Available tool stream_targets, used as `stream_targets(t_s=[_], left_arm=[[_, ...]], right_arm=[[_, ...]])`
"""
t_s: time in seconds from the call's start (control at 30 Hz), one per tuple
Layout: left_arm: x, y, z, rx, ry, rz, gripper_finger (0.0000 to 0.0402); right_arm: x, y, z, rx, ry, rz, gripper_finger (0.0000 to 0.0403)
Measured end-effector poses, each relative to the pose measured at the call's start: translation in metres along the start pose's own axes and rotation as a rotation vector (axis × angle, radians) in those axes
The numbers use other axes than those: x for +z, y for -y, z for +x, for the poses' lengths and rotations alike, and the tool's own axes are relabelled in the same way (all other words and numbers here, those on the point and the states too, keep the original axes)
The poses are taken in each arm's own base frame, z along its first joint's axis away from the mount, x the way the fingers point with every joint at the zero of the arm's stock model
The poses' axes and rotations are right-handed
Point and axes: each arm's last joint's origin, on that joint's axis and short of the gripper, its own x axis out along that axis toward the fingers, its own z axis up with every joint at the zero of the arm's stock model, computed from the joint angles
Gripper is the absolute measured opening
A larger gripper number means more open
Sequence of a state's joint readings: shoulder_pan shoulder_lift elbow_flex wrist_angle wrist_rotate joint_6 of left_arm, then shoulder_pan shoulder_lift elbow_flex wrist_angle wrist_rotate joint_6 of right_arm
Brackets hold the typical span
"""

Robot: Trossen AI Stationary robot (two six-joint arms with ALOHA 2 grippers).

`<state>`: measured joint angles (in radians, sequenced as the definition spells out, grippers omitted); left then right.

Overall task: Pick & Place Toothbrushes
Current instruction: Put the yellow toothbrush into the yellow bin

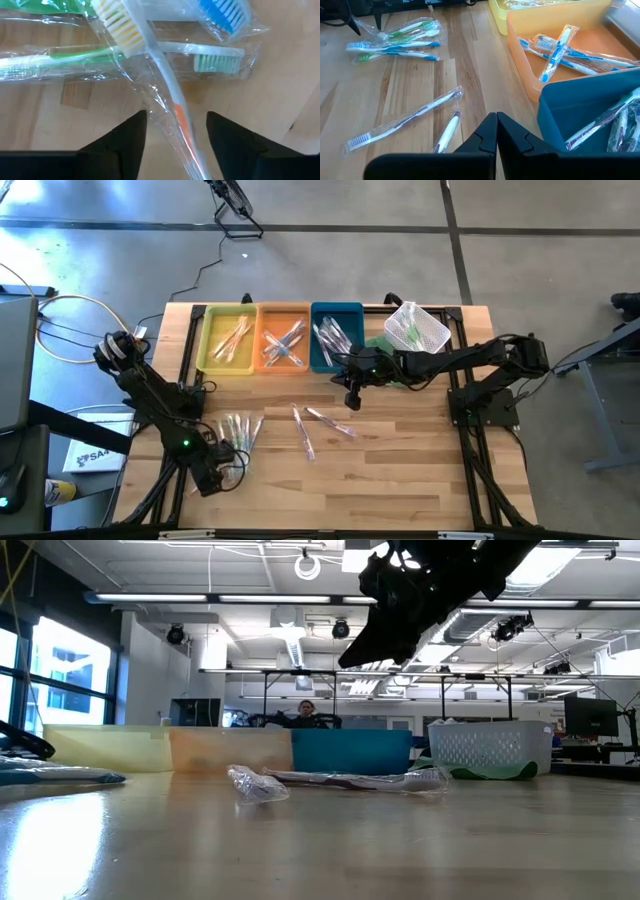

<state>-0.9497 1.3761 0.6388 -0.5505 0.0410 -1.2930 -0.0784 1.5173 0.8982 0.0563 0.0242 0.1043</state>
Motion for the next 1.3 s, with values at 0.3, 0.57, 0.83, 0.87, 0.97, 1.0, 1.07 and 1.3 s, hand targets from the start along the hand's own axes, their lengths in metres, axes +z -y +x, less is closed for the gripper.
stream_targets(t_s=[0.3, 0.57, 0.83, 0.87, 0.97, 1.0, 1.07, 1.3], left_arm=[[0.000, -0.002, 0.001, 0.028, 0.018, 0.000, 0.0118], [0.000, -0.004, 0.001, 0.042, 0.016, 0.000, 0.0066], [0.001, 0.007, -0.004, -0.030, -0.026, 0.032, 0.0012], [0.001, 0.007, -0.004, -0.026, -0.030, 0.035, 0.0014], [0.002, 0.011, -0.008, -0.043, -0.029, 0.041, 0.0023], [0.002, 0.012, -0.009, -0.043, -0.031, 0.041, 0.0023], [0.002, 0.013, -0.011, -0.040, -0.034, 0.041, 0.0020], [0.003, 0.020, -0.031, -0.064, -0.022, 0.043, 0.0015]], right_arm=[[0.000, 0.000, 0.000, -0.002, 0.000, 0.000, 0.0002], [0.000, 0.000, 0.000, -0.002, -0.001, 0.000, 0.0002], [0.000, 0.000, 0.000, -0.002, -0.001, -0.003, 0.0002], [0.000, 0.000, 0.000, -0.002, -0.002, -0.003, 0.0002], [0.000, 0.000, 0.000, -0.003, -0.006, -0.003, 0.0002], [-0.001, 0.000, 0.000, -0.003, -0.007, -0.003, 0.0002], [-0.001, 0.000, 0.000, -0.003, -0.007, -0.003, 0.0002], [-0.001, 0.000, 0.000, -0.003, -0.008, -0.003, 0.0002]])
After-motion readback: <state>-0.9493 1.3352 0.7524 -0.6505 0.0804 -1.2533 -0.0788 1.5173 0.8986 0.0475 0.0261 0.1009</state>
